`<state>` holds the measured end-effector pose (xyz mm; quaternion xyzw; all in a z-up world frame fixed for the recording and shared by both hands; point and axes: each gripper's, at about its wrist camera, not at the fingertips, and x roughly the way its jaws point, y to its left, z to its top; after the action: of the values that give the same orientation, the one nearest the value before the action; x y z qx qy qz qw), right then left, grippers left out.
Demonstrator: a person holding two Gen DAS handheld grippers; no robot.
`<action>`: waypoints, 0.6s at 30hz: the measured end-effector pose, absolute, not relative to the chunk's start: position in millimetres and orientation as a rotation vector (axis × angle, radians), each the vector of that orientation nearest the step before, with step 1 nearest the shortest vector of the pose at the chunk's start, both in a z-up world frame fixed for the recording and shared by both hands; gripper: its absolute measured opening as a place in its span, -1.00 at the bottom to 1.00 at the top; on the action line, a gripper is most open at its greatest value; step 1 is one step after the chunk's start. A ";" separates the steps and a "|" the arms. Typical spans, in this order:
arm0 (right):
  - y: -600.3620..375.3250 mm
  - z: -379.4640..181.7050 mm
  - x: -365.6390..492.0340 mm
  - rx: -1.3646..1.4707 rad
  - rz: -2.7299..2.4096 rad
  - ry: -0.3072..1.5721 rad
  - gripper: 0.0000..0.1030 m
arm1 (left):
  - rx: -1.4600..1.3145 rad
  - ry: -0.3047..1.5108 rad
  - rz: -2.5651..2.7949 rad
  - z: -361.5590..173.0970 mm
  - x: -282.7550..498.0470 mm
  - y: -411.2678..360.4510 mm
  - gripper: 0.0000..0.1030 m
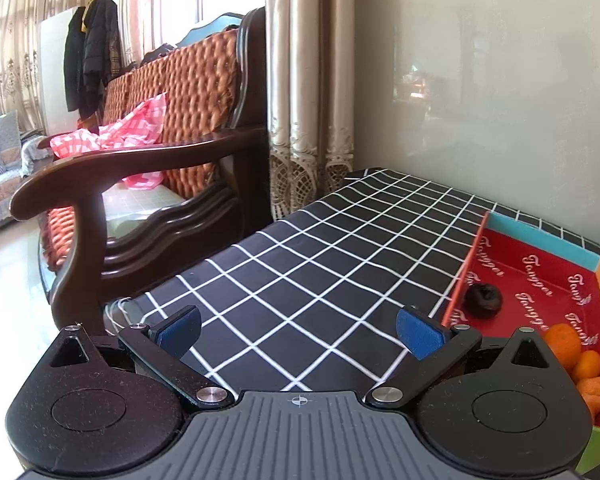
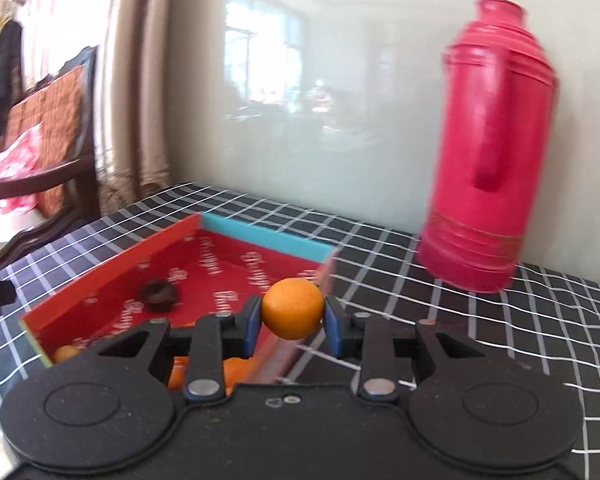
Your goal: Organize fruits
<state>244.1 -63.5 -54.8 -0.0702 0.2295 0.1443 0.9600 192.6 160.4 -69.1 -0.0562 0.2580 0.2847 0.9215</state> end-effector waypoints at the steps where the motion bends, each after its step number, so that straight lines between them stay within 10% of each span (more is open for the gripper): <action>1: -56.9 -55.4 243.1 -0.153 0.304 0.467 -0.52 | -0.116 0.530 0.587 -69.6 191.2 162.9 1.00; 18: 5.1 -68.5 238.2 -0.228 0.384 0.503 -0.21 | -0.139 0.527 0.610 -69.8 181.5 184.9 1.00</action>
<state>238.2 5.1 -68.5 -0.1119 0.2469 0.1886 0.9439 181.5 184.9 -69.8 -0.0676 0.2563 0.2965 0.9175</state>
